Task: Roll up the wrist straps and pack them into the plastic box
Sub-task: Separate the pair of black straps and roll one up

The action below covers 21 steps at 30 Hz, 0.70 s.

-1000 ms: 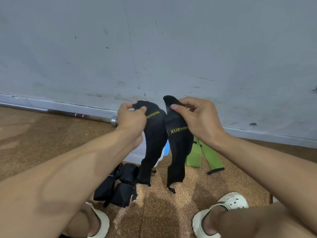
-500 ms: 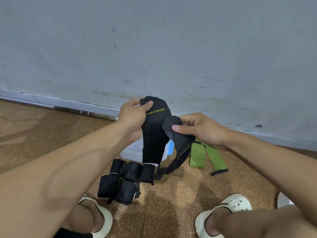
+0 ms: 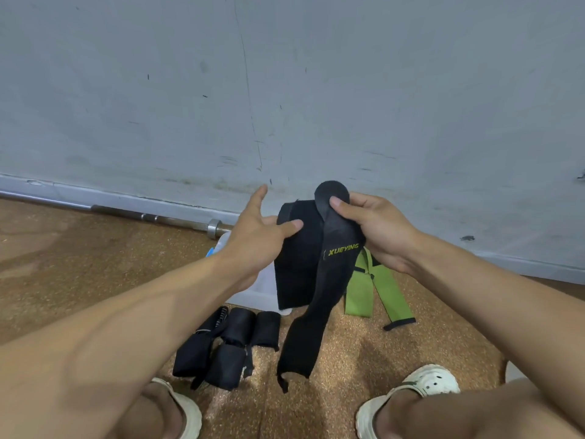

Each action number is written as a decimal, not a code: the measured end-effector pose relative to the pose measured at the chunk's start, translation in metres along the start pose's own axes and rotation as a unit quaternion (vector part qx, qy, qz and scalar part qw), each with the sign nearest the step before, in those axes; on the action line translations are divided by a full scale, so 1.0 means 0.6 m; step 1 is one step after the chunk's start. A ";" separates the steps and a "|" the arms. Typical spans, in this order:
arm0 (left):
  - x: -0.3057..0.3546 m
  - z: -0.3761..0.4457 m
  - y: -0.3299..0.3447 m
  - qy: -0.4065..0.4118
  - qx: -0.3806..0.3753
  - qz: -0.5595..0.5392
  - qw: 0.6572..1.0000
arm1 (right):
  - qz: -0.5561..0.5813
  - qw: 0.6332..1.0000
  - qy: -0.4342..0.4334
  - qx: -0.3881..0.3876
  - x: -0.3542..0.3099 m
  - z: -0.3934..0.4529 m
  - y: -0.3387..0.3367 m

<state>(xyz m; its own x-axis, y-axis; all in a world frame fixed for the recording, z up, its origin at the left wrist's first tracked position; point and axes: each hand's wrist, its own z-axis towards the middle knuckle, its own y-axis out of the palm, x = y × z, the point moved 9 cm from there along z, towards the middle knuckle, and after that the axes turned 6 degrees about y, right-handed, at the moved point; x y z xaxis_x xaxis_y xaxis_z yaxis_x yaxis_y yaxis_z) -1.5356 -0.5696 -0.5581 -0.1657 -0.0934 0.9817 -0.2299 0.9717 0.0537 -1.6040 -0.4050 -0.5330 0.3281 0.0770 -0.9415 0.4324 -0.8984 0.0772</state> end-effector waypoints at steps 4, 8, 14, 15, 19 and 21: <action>0.011 0.005 -0.036 0.034 0.111 -0.014 0.993 | -0.075 0.996 -0.018 0.039 -0.006 -0.016 0.003; 0.009 0.012 -0.075 0.021 0.181 0.004 0.983 | -0.234 0.969 -0.056 0.054 -0.016 -0.029 0.011; 0.018 0.015 -0.057 0.020 0.106 -0.031 0.994 | -0.327 0.937 -0.111 0.051 -0.032 -0.031 0.021; 0.019 0.014 -0.050 0.023 0.086 -0.039 0.995 | -0.325 0.938 -0.110 0.046 -0.030 -0.030 0.023; 0.029 0.009 -0.037 0.042 0.063 -0.043 0.996 | -0.330 0.934 -0.132 0.023 -0.028 -0.031 0.043; 0.030 0.010 -0.037 0.039 0.061 -0.050 0.996 | -0.332 0.931 -0.148 0.032 -0.033 -0.031 0.047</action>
<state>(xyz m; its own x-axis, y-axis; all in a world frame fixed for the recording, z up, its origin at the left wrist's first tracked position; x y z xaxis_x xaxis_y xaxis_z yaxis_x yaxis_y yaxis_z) -1.5394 -0.5944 -0.5425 -0.0613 -0.1668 0.9841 -0.3575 0.9242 0.1344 -1.5828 -0.4236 -0.5060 -0.2435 0.5108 -0.8245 0.4037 -0.7196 -0.5650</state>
